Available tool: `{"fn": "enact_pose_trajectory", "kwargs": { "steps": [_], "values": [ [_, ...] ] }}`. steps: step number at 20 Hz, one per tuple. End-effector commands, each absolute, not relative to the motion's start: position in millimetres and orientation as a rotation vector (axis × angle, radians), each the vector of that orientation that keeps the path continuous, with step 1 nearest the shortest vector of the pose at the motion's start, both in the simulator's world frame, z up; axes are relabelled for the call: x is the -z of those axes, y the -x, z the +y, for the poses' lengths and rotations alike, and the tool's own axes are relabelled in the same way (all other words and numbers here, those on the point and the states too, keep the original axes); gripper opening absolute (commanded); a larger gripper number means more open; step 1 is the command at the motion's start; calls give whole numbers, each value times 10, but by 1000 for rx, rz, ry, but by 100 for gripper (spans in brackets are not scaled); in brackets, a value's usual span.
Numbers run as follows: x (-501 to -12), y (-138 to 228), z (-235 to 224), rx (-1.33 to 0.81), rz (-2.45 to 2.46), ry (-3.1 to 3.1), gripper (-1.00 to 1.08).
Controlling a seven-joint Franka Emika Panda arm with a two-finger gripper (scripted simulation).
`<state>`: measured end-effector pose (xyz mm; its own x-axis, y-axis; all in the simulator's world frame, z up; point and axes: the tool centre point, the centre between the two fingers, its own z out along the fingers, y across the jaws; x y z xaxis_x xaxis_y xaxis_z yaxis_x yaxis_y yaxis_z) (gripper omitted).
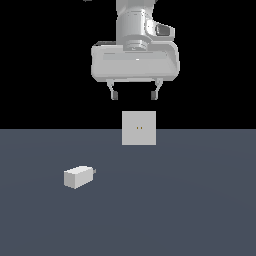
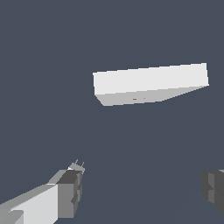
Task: Plug the charger into the wall socket.
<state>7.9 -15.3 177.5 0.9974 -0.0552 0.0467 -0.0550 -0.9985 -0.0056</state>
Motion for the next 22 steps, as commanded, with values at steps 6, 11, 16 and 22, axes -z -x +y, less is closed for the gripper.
{"fn": "enact_pose_trajectory", "kwargs": {
  "steps": [6, 11, 16, 22],
  "values": [
    [-1757, -57, -136, 83, 99, 3136, 100],
    [-1702, 10, -83, 112, 138, 3138, 100],
    [-1609, 115, 7, 159, 203, 3140, 100],
    [-1454, 263, 158, 234, 305, 3139, 100]
  ]
}}
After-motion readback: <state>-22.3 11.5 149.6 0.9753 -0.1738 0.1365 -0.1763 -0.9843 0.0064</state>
